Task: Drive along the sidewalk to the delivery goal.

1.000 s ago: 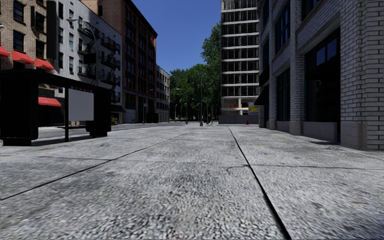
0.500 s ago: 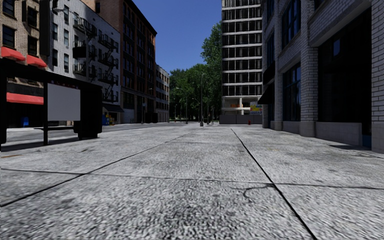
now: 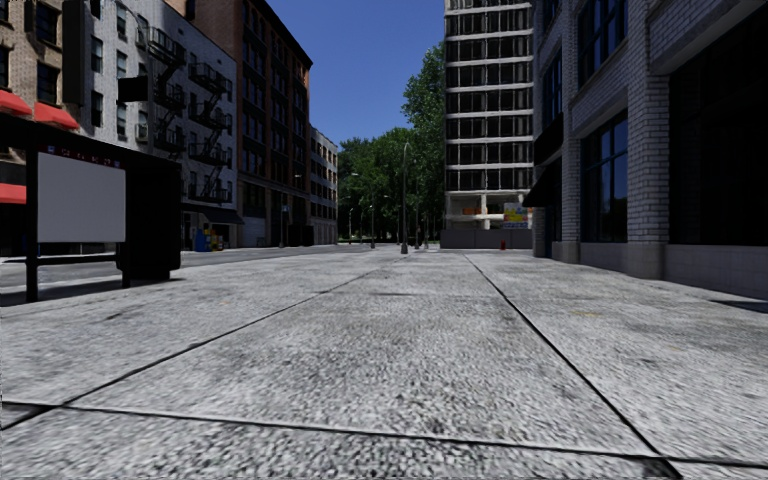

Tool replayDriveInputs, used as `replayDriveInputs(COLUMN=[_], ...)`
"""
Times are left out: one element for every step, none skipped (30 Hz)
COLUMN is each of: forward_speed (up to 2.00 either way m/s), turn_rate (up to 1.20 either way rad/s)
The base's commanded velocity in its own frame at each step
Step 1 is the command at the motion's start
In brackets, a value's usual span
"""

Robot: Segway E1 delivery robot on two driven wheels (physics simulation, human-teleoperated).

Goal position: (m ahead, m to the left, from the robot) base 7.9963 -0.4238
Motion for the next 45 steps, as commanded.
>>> replayDriveInputs(forward_speed=[2.0,2.0,2.0,2.0,2.0,2.0,2.0,2.0,2.0,2.0,2.0,2.0,2.0,2.0,2.0,2.0,2.0,2.0,2.0,2.0,2.0,2.0,2.0,2.0,2.0,2.0,2.0,2.0,2.0,2.0,2.0,2.0,2.0,2.0,2.0,2.0,2.0,2.0,2.0,2.0,2.0,2.0,2.0,2.0,2.0], turn_rate=[0.0,0.0,0.0,0.0,0.0,0.0,0.0,0.0,0.0,0.0,0.0,0.0,0.0,0.0,0.0,0.0,0.0,0.0,0.0,0.0,0.0,0.0,0.0,0.0,0.0,0.0,0.0,0.0,0.0,0.0,0.0,0.0,0.0,0.0,0.0,0.0,0.0,0.0,0.0,0.0,0.0,0.0,0.0,0.0,0.0])
